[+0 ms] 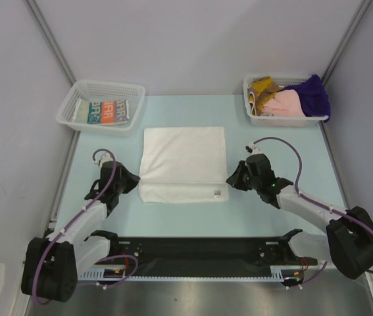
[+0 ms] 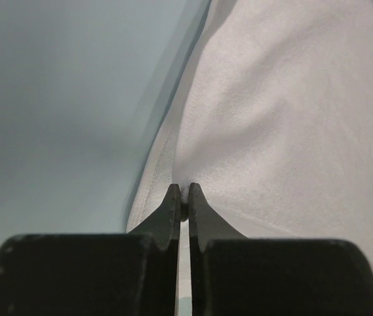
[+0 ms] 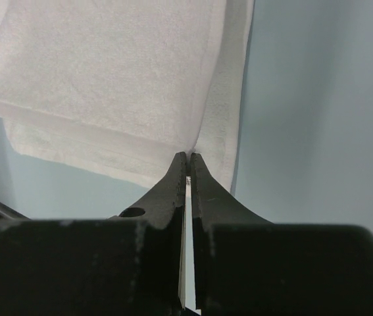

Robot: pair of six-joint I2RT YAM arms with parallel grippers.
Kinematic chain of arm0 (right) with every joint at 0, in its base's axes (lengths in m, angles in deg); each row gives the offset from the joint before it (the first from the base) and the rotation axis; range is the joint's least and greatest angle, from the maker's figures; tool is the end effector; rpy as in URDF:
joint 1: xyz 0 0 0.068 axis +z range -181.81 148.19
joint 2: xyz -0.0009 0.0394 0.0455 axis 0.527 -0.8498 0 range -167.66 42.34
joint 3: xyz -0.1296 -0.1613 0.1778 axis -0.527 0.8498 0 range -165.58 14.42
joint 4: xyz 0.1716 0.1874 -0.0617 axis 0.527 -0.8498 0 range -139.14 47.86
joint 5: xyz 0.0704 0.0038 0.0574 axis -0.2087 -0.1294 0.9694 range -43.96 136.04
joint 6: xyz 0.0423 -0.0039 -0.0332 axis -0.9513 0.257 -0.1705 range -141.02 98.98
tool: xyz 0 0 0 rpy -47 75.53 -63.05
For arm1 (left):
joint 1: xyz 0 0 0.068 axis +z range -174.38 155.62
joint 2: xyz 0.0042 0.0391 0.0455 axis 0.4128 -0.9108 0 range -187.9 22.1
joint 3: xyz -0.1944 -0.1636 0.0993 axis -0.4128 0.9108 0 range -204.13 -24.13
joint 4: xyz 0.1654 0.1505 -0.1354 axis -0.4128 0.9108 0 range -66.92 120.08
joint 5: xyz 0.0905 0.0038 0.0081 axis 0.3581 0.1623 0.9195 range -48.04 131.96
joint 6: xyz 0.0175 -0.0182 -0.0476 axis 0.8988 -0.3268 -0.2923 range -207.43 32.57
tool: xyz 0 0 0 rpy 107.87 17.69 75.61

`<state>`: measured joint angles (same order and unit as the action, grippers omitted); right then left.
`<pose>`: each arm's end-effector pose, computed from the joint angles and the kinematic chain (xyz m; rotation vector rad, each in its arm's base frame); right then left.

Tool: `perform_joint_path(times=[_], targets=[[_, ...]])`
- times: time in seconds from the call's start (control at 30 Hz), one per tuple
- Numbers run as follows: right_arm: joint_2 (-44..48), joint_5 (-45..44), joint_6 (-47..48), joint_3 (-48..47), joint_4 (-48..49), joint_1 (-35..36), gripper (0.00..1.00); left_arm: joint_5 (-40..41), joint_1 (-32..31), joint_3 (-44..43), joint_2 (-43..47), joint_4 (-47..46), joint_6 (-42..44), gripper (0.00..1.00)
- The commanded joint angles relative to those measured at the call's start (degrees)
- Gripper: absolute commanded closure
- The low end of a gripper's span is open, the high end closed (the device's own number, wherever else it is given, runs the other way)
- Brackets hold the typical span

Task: Fold and stack the towels
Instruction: Fold the towel

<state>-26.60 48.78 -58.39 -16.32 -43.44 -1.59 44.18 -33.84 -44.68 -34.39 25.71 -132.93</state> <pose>0.2059 0.1220 0.1858 0.1202 2.3481 0.6632 0.1911 -0.0304 0.1701 -0.7275 2.1675 -0.4689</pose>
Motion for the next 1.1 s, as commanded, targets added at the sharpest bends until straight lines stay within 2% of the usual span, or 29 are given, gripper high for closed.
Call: perform_joint_path(times=[0.0,0.37,1.07], targets=[[3.28,-4.15,1.15,0.6,-3.18,-0.68,1.0,2.0,0.14,0.69,1.29,-0.96,2.52,1.0],[6.54,-4.41,1.24,1.73,-5.38,-1.3,1.0,1.56,-0.13,1.31,2.08,0.35,3.04,1.0],[12.87,-5.91,0.89,3.76,-9.07,0.19,1.0,3.05,-0.13,2.1,8.94,5.36,2.96,1.0]])
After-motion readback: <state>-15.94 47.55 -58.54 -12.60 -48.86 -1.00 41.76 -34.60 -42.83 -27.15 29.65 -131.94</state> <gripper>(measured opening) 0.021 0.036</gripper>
